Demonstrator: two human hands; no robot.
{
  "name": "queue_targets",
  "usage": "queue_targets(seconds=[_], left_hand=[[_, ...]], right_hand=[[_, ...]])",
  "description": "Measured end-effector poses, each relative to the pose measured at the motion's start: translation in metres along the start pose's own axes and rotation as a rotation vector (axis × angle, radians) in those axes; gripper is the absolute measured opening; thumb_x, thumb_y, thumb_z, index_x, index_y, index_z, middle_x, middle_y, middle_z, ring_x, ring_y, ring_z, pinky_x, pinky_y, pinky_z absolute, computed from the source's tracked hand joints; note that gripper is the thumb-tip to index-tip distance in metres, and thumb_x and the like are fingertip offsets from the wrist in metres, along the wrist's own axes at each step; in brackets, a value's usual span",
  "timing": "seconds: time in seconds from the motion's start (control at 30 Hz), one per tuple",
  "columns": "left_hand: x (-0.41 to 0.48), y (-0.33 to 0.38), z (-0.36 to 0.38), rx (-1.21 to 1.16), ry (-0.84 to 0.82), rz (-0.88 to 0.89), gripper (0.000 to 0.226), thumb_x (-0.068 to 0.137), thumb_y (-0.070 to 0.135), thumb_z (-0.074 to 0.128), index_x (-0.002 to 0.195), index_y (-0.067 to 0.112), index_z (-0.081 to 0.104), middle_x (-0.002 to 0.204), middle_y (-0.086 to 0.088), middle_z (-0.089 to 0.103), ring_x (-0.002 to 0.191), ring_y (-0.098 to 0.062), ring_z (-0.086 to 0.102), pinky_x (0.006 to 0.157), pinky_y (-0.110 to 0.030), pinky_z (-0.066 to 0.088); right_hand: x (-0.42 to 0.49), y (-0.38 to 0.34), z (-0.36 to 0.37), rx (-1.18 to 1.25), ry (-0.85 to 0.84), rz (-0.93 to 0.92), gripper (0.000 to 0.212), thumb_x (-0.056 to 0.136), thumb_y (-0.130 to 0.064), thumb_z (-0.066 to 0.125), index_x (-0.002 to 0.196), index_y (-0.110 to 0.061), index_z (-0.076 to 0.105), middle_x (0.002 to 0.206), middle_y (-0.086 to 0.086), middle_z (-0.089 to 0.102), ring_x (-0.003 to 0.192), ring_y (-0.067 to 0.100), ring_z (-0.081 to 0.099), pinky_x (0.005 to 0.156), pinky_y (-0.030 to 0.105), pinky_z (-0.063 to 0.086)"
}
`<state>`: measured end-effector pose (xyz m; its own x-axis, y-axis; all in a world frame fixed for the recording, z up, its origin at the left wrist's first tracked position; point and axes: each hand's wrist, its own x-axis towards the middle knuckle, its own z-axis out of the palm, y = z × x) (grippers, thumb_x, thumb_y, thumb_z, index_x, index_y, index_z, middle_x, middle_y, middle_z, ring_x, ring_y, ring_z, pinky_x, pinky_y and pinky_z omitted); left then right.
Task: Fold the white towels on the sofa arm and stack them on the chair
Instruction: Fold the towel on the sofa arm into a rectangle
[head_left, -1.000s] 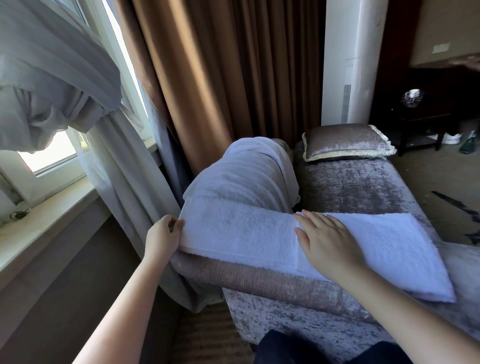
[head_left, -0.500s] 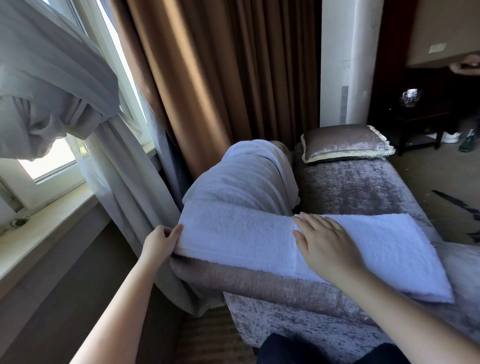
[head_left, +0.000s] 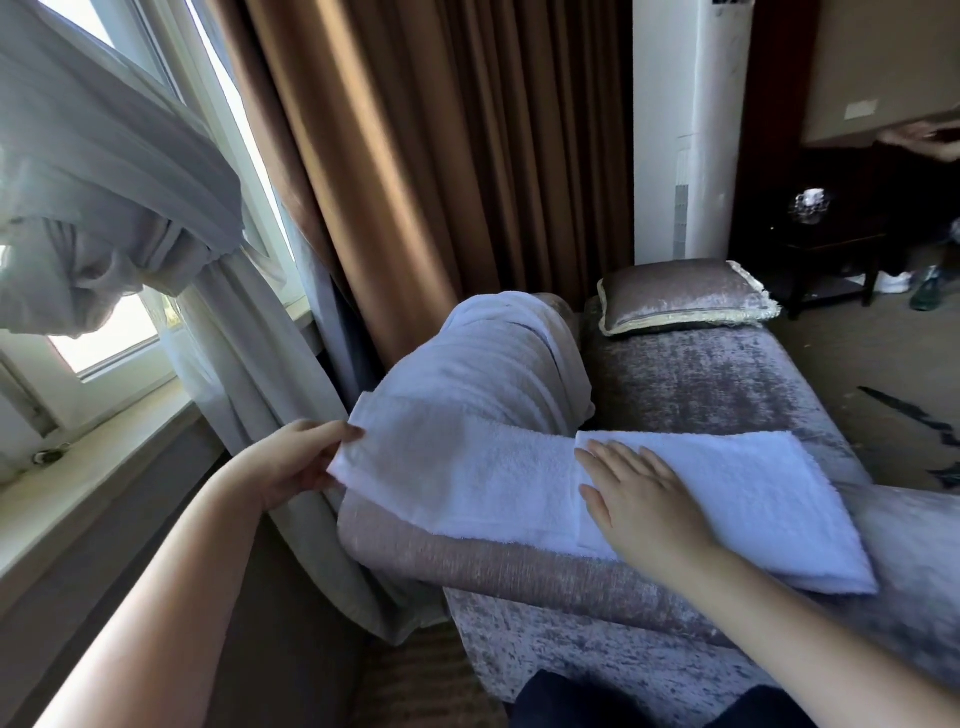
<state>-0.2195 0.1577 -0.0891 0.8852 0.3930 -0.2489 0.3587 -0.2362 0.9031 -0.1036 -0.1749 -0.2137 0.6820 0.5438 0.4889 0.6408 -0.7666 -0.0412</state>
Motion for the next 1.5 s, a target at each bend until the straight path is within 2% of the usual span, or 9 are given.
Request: queue_targets(seconds=[0.1,0.2,0.43,0.63,0.83,1.03,1.13,1.3,1.5], left_hand=[[-0.014,0.036,0.025,-0.004,-0.070,0.100,0.040,0.075,0.028,0.072,0.099,-0.003,0.066,0.074,-0.010,0.066,0.062,-0.016,0.062,0.059,-0.023,0.055],[-0.027,0.075,0.057,0.084,-0.116,0.243,0.041,0.073,0.030,0.069,0.095,-0.005,0.069,0.082,-0.015,0.064,0.073,-0.021,0.062,0.074,-0.030,0.054],[-0.046,0.145,0.162,0.261,-0.282,0.454,0.020,0.089,0.015,0.064,0.071,0.006,0.065,0.067,-0.005,0.057,0.062,-0.012,0.057,0.060,-0.019,0.047],[-0.057,0.167,0.239,0.362,-0.371,0.583,0.029,0.089,0.016,0.066,0.075,-0.009,0.060,0.069,-0.010,0.047,0.059,-0.013,0.049,0.053,-0.011,0.043],[-0.040,0.153,0.268,0.245,-0.517,0.584,0.032,0.093,0.038,0.061,0.083,0.008,0.068,0.075,-0.006,0.066,0.070,-0.020,0.063,0.065,-0.027,0.052],[0.006,0.089,0.257,0.542,-0.070,0.691,0.018,0.097,0.025,0.055,0.095,0.017,0.071,0.092,0.003,0.072,0.083,-0.010,0.065,0.075,-0.024,0.048],[0.015,0.050,0.263,0.775,-0.022,0.795,0.039,0.092,0.045,0.051,0.115,0.019,0.068,0.116,0.003,0.068,0.105,-0.016,0.060,0.084,-0.017,0.036],[0.018,0.002,0.279,1.063,0.094,0.867,0.087,0.086,0.080,0.008,0.145,0.028,0.044,0.149,0.002,0.045,0.140,-0.029,0.036,0.110,-0.057,0.026],[0.015,-0.001,0.287,1.177,0.174,0.855,0.082,0.094,0.071,0.013,0.136,0.016,0.057,0.136,-0.011,0.058,0.123,-0.042,0.055,0.090,-0.066,0.045]], right_hand=[[0.004,0.001,-0.007,0.099,-0.055,-0.033,0.049,0.100,-0.041,0.029,0.129,-0.017,0.061,0.135,-0.001,0.058,0.123,0.018,0.057,0.107,0.034,0.034],[0.019,0.016,-0.038,0.212,-0.109,-0.074,0.044,0.102,-0.035,0.041,0.143,-0.022,0.042,0.145,-0.007,0.046,0.132,0.015,0.042,0.108,0.030,0.030],[0.041,0.047,-0.136,0.519,0.175,-0.115,0.074,0.090,-0.014,0.058,0.143,-0.050,0.020,0.112,-0.011,0.064,0.091,0.015,0.064,0.079,0.040,0.052],[0.026,0.095,-0.168,0.424,0.146,-0.080,0.057,0.087,-0.006,0.053,0.131,-0.042,0.051,0.072,-0.033,0.058,0.065,-0.008,0.053,0.056,0.023,0.039],[0.009,0.138,-0.152,0.430,0.133,0.027,0.038,0.084,-0.007,0.056,0.097,-0.041,0.049,0.063,-0.007,0.058,0.058,0.011,0.052,0.060,0.039,0.049],[-0.038,0.174,-0.107,0.356,0.012,0.200,0.047,0.084,-0.006,0.055,0.095,-0.051,0.046,0.058,-0.001,0.056,0.056,0.024,0.056,0.057,0.042,0.050],[-0.055,0.179,-0.085,0.400,-0.058,0.249,0.057,0.086,-0.007,0.056,0.083,-0.064,0.047,0.064,-0.007,0.061,0.061,0.013,0.059,0.061,0.039,0.050],[-0.061,0.184,-0.077,0.527,-0.123,0.348,0.057,0.094,0.005,0.042,0.086,-0.047,0.066,0.057,-0.014,0.057,0.045,0.004,0.050,0.045,0.016,0.026],[-0.023,0.180,-0.075,0.705,-0.020,0.559,0.015,0.098,-0.028,0.050,0.102,-0.033,0.064,0.106,-0.004,0.067,0.097,0.018,0.063,0.087,0.039,0.050]])
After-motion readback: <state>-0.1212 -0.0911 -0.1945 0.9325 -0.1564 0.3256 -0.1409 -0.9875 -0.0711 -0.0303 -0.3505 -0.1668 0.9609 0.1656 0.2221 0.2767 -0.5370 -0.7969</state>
